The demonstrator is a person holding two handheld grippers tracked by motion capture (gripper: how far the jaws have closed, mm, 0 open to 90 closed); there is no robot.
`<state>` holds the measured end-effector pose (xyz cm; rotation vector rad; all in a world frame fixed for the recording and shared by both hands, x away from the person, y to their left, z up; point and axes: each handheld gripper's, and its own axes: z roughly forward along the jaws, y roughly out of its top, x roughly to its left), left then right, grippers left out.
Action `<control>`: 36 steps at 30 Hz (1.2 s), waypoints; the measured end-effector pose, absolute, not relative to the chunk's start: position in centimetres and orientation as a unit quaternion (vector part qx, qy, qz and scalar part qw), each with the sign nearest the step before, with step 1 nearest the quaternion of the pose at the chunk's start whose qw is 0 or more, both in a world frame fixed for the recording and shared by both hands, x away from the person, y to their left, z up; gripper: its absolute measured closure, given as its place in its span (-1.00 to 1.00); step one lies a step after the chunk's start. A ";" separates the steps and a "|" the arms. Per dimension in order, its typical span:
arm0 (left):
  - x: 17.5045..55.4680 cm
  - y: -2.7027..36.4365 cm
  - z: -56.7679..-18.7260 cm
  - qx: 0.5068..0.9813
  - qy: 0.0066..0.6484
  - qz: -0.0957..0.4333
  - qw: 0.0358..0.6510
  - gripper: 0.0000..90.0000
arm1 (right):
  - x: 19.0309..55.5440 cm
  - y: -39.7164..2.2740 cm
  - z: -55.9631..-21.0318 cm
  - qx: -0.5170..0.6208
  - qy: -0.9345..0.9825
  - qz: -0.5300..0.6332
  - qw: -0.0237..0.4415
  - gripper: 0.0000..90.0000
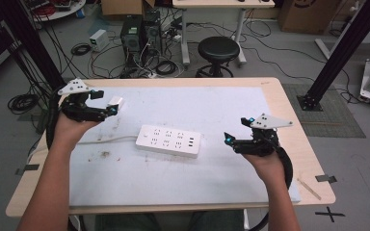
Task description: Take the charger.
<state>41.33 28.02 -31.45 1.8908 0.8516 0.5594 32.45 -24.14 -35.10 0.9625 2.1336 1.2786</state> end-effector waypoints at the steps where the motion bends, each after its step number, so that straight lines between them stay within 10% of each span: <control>1: 42.0 28.0 -31.7 0.773 0.356 0.227 0.473 -0.62 | 32.4 -24.2 -35.1 0.350 0.778 0.465 0.237 -0.57; 36: 55.0 29.2 -43.4 0.746 0.523 0.217 0.350 -0.62 | 31.7 -23.1 -36.2 0.363 0.780 0.451 0.237 -0.57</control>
